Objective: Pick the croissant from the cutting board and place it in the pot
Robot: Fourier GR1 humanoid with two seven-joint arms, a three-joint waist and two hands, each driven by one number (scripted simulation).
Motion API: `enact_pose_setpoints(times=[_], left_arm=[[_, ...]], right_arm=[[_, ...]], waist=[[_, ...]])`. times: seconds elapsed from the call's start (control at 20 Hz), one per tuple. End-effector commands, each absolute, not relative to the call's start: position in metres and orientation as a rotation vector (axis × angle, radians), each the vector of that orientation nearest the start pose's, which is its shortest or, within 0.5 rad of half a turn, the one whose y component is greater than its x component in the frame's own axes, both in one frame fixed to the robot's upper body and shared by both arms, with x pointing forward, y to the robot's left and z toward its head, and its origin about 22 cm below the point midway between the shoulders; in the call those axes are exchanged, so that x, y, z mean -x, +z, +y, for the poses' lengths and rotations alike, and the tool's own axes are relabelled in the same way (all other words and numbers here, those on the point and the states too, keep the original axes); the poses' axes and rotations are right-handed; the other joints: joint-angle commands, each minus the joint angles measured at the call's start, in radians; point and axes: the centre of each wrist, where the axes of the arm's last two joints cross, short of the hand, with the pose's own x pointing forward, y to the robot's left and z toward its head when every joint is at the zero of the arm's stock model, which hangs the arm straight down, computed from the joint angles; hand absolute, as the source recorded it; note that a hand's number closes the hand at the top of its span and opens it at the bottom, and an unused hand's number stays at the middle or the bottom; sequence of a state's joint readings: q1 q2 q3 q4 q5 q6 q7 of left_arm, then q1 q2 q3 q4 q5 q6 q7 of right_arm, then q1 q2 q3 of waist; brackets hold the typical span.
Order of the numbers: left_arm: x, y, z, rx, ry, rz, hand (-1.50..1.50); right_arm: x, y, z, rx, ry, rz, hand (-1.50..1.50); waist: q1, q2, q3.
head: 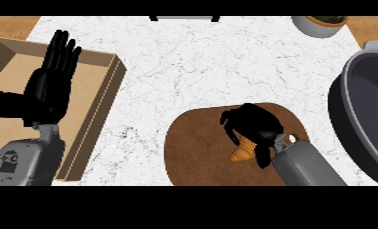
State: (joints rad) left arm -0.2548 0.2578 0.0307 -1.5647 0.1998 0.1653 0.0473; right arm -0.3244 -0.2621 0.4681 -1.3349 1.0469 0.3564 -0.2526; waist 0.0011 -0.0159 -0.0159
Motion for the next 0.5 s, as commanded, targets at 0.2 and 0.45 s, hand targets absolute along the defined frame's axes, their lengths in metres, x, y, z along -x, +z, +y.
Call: enact_pose_setpoints(times=[0.2,0.45], left_arm=[[-0.304,0.080,0.253,-0.102,0.043,-1.736,0.00],[-0.291,0.070,0.274,-0.126,0.076,-1.741,0.00]], right_arm=[[-0.283,0.026,-0.162,0.525,1.770,-1.475,1.50],[-0.213,0.062,-0.153,0.553,1.580,-1.584,1.50]], waist=[[-0.003,0.015,0.016],[-0.024,0.006,0.015]])
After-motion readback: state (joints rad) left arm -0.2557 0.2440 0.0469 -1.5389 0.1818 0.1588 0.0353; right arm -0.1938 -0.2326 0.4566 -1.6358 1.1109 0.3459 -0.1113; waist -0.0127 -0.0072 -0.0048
